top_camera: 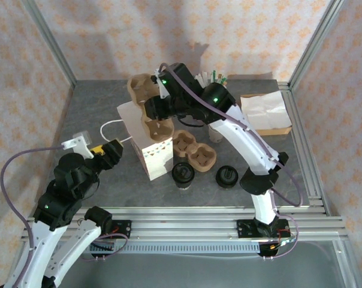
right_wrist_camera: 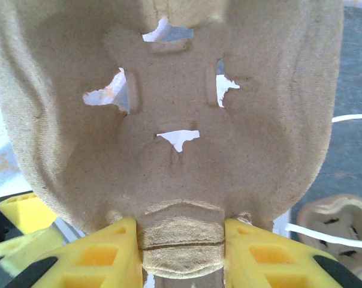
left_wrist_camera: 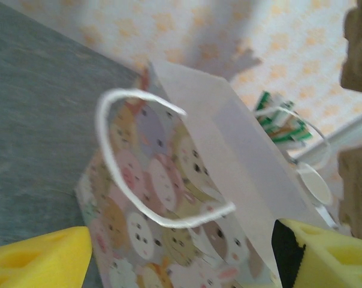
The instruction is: Pack the takeout coffee
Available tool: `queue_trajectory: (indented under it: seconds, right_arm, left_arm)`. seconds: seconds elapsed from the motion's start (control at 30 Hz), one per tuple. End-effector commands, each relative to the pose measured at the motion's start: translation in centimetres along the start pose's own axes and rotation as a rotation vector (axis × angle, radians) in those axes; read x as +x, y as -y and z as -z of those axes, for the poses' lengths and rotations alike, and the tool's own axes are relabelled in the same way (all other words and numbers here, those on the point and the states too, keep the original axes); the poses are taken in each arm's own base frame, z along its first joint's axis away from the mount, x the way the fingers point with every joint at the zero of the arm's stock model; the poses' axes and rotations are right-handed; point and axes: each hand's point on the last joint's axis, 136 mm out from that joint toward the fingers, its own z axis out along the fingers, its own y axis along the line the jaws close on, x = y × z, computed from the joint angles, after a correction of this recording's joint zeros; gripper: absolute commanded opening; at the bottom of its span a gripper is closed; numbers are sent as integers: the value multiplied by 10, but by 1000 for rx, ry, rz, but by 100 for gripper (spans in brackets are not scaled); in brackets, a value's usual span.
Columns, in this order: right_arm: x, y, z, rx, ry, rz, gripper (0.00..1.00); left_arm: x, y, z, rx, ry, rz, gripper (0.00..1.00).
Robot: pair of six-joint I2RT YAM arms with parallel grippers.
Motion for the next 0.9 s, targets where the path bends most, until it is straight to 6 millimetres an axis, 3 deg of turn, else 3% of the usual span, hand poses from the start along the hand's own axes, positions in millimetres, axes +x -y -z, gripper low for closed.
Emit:
queue_trajectory:
  seconds: [0.0,0.47,0.87]
  right_arm:
    - [-11,-8,-13,-21,45,-20,34]
    - [-5,7,-56,93,42,-4,34]
    - [28,29,-78,204,-86,61,33]
  left_arm:
    - [-25,-22,4,-155,109,6,79]
    - [-63,-23,-27,-259,119,64,79]
    - [-76,-44,-67,-324,63,90,79]
